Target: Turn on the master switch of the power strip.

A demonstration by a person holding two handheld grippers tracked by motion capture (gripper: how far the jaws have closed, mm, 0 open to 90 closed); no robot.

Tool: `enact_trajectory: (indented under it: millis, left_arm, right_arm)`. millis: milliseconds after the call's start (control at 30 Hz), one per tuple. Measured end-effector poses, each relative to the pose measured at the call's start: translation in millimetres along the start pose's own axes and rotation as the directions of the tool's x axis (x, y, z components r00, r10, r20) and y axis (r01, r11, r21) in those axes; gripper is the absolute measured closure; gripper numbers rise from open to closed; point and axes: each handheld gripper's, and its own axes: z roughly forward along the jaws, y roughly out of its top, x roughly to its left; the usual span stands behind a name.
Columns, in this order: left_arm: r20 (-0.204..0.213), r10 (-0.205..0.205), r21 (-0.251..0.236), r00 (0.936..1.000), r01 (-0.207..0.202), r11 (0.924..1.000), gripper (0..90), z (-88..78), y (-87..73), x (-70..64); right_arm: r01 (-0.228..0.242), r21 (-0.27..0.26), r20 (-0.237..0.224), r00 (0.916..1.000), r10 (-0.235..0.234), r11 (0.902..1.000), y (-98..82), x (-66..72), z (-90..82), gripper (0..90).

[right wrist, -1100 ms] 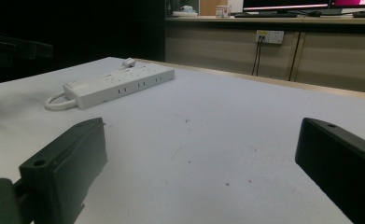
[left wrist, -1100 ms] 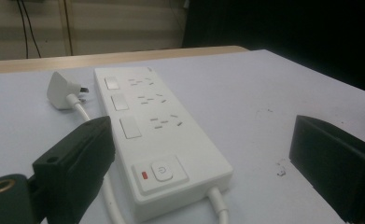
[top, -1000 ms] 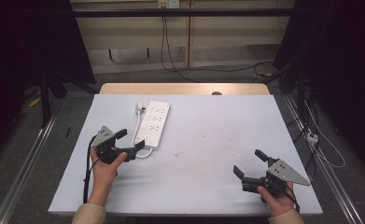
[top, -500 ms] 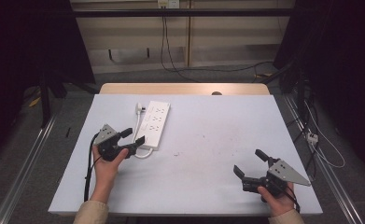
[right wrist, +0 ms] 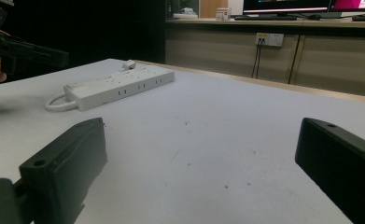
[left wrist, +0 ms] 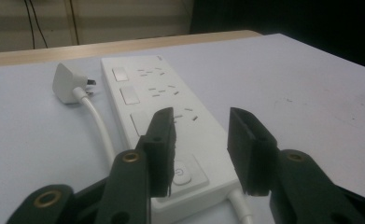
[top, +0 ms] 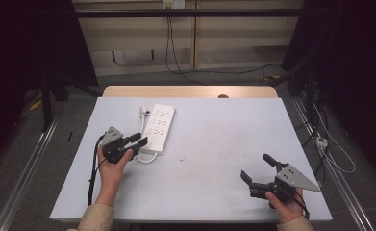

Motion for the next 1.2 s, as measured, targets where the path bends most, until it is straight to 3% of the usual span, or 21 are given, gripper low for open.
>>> enact_trajectory:
  millis: [400,1067,1200]
  left_arm:
    - [-0.003,0.009,0.035,1.0,-0.008,0.9994,78.4,3.4,-0.1,2.3]
    - [0.01,-0.003,0.057,0.9999,0.002,0.9984,87.1,6.5,0.0,2.3]
    - [0.01,0.013,0.072,0.9999,-0.013,0.9973,88.8,7.6,1.8,1.3]
  right_arm:
    - [0.002,-0.001,0.002,1.0,-0.002,1.0,0.3,-2.0,-0.7,1.9]
    - [0.004,-0.002,0.001,1.0,-0.004,1.0,0.6,-2.3,-0.8,1.9]
    - [0.006,0.0,-0.005,1.0,-0.006,1.0,1.0,-2.2,-0.9,2.0]
